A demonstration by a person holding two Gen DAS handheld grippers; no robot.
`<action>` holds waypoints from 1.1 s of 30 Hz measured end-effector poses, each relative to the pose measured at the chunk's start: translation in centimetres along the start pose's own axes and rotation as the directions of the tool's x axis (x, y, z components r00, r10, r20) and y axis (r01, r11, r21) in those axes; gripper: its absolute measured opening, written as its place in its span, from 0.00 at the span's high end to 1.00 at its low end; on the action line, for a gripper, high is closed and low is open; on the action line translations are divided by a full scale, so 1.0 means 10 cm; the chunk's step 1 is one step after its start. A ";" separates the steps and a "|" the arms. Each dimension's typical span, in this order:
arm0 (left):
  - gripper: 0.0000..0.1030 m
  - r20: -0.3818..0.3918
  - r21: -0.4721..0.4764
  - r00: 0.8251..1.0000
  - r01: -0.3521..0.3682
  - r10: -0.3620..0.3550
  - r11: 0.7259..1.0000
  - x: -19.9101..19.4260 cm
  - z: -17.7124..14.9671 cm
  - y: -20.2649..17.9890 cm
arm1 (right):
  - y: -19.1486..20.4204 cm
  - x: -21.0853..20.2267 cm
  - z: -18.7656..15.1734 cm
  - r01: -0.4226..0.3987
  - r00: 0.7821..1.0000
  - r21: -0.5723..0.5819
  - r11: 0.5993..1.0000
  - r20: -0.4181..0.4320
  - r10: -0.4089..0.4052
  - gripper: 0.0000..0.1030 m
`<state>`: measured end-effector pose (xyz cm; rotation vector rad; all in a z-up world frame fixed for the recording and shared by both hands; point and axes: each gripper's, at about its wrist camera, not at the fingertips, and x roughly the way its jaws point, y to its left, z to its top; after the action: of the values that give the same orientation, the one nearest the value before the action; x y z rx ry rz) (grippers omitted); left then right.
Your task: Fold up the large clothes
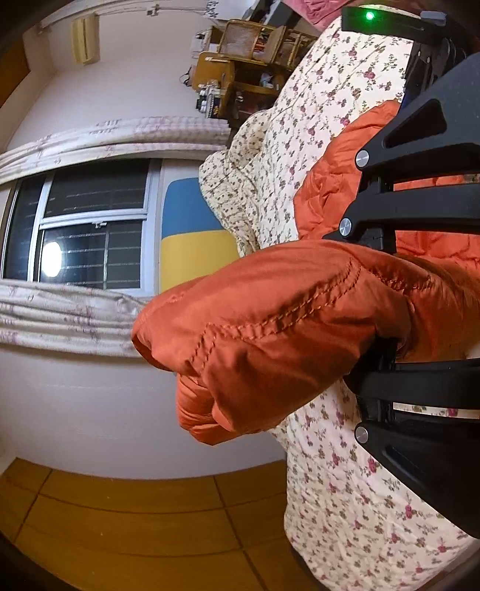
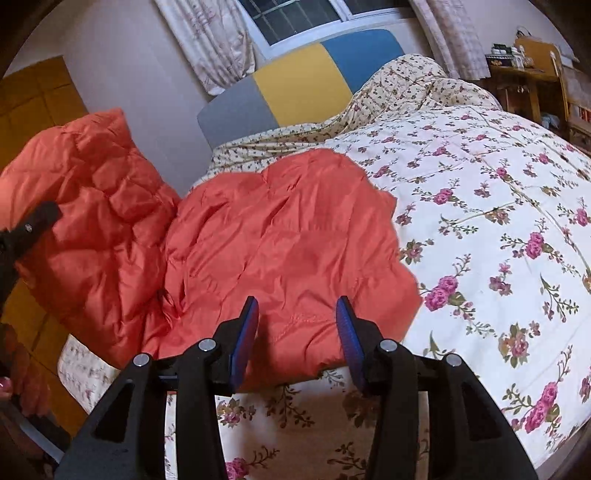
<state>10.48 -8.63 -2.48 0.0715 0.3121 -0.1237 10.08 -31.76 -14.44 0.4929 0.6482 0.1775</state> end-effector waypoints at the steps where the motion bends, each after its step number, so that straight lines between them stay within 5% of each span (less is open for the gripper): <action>1: 0.75 -0.001 0.008 1.000 0.002 -0.002 1.000 0.00 0.00 -0.04 | -0.03 -0.04 0.00 0.000 1.000 0.010 1.000 0.012 0.000 0.56; 15: 0.74 -0.042 0.147 0.997 0.065 -0.059 0.987 0.23 -0.09 -0.58 | -0.51 -0.24 0.02 0.075 0.997 0.153 0.985 0.006 -0.077 0.50; 27: 0.69 -0.131 0.354 0.986 0.148 -0.108 0.923 0.49 -0.58 -1.18 | -0.53 -0.37 0.06 0.077 0.996 0.157 0.985 0.028 -0.083 0.48; 31: 0.63 -0.132 0.392 0.981 0.183 -0.142 0.901 0.51 -0.73 -1.31 | -0.58 -0.41 0.07 0.088 0.995 0.166 0.982 0.030 -0.094 0.48; 33: 0.51 -0.137 0.403 0.975 0.214 -0.173 0.890 0.52 -0.82 -1.35 | -0.58 -0.46 0.09 0.093 0.994 0.161 0.983 0.041 -0.101 0.48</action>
<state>11.18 -21.88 -12.55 0.4728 0.3871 -0.3868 7.07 -38.55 -14.26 0.6160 0.6398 0.0210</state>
